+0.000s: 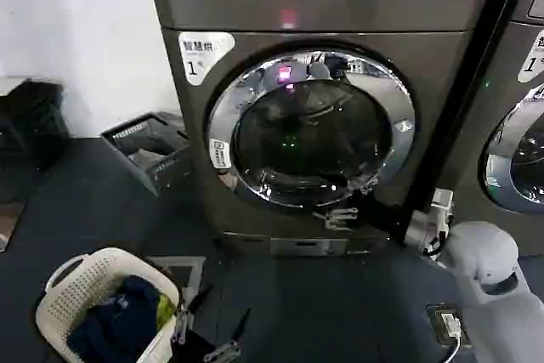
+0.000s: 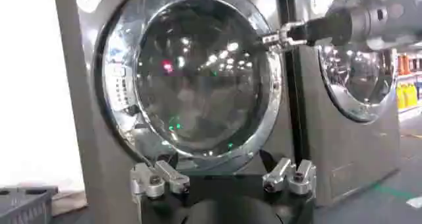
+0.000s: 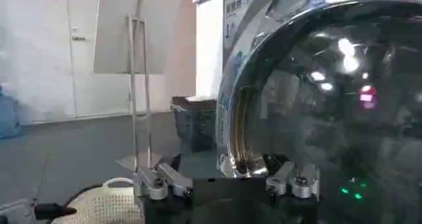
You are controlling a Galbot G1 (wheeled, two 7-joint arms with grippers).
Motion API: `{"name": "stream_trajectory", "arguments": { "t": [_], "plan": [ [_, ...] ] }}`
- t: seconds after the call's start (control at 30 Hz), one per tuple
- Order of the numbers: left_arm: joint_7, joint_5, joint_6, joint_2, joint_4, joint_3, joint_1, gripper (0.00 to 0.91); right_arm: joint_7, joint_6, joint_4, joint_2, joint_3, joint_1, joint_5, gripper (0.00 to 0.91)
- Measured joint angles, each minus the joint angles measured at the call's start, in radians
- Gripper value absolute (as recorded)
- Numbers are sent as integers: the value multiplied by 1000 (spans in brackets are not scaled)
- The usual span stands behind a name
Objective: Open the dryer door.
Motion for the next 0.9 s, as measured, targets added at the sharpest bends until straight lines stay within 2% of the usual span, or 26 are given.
{"name": "stream_trajectory", "arguments": {
  "t": [0.2,0.5,0.9],
  "plan": [
    [-1,-26,19,-3,-13,0,-4,907,0,77,-54,-5,-39,44,-43,907],
    [-14,-63,46,-18,-14,-20,-18,907,11,178,-219,47,-158,156,-130,907],
    [-7,-64,77,-37,-16,-41,-35,907,33,250,-393,123,-261,281,-160,907]
  ]
}}
